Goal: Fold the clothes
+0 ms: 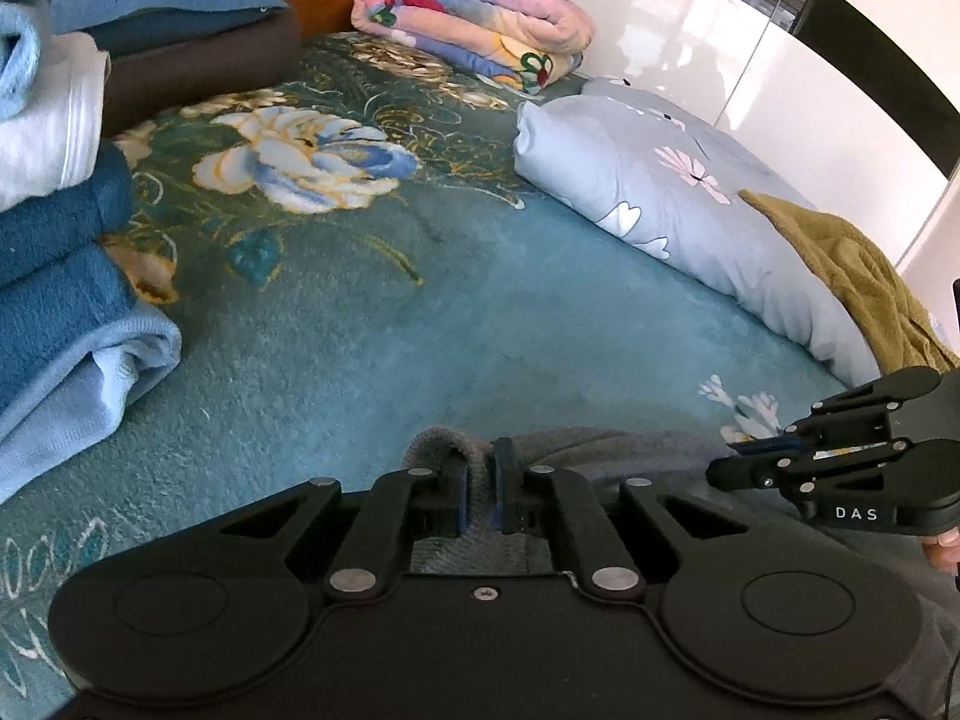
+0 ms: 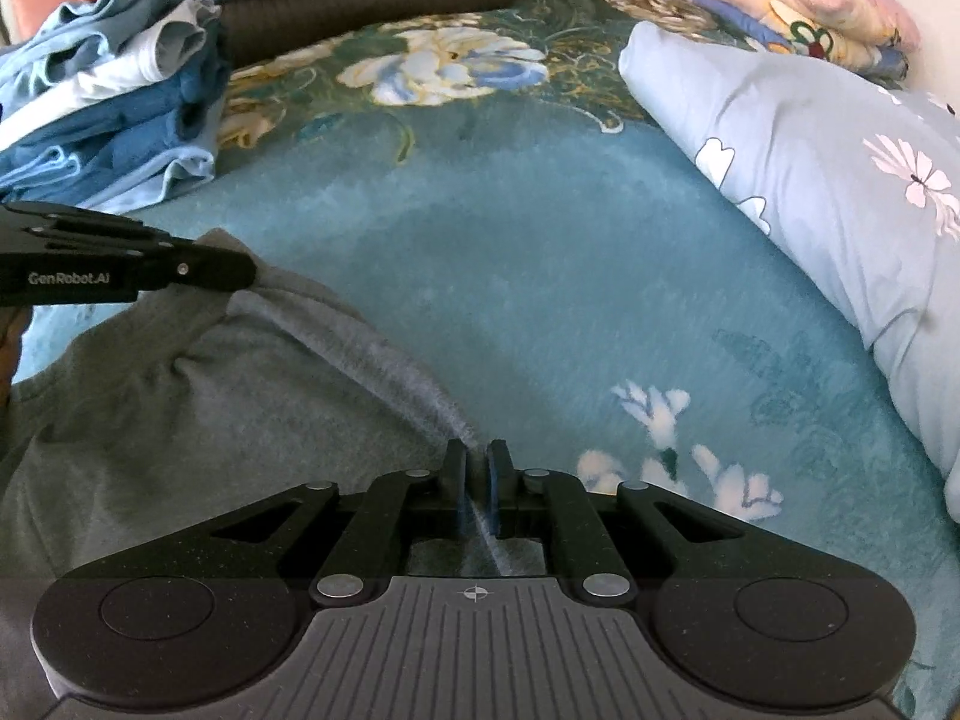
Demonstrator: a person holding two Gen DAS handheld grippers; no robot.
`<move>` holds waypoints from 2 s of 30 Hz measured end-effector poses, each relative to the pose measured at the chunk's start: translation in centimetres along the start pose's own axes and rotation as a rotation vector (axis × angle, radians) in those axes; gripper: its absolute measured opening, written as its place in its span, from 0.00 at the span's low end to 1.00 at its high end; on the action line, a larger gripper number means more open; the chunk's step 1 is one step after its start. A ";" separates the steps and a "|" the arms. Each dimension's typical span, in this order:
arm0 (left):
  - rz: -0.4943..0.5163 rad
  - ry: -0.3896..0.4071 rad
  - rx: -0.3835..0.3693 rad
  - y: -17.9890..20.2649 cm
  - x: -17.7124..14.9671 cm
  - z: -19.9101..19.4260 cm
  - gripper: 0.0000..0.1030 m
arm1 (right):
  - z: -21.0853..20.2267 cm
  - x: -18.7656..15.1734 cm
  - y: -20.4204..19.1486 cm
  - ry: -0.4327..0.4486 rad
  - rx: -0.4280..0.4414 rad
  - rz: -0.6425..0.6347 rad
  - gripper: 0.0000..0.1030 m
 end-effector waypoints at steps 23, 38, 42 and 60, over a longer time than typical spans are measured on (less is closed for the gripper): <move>-0.171 0.093 0.093 0.9 -11.8 -21.6 0.55 | -33.7 -24.5 -0.1 0.277 -0.095 0.316 0.39; -0.482 0.057 0.044 -0.1 -21.5 -21.9 0.58 | -41.3 -56.6 3.1 0.334 -0.272 1.253 0.43; -0.559 0.073 -0.010 0.2 -21.9 -21.9 0.59 | -40.0 -59.2 3.4 0.407 -0.150 1.433 0.44; -0.848 0.226 -0.155 -1.1 -22.8 -20.9 0.45 | -35.1 -61.9 4.3 0.642 0.076 1.790 0.20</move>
Point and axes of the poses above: each gripper's, at about its wrist camera, not at the fingertips, and z roughly the way its jaws point, y to its right, x to its top, the point moved 8 cm from there along z, roughly the way its jaws point, and after that the axes turned 1 degree about y, right-handed, at the moved point
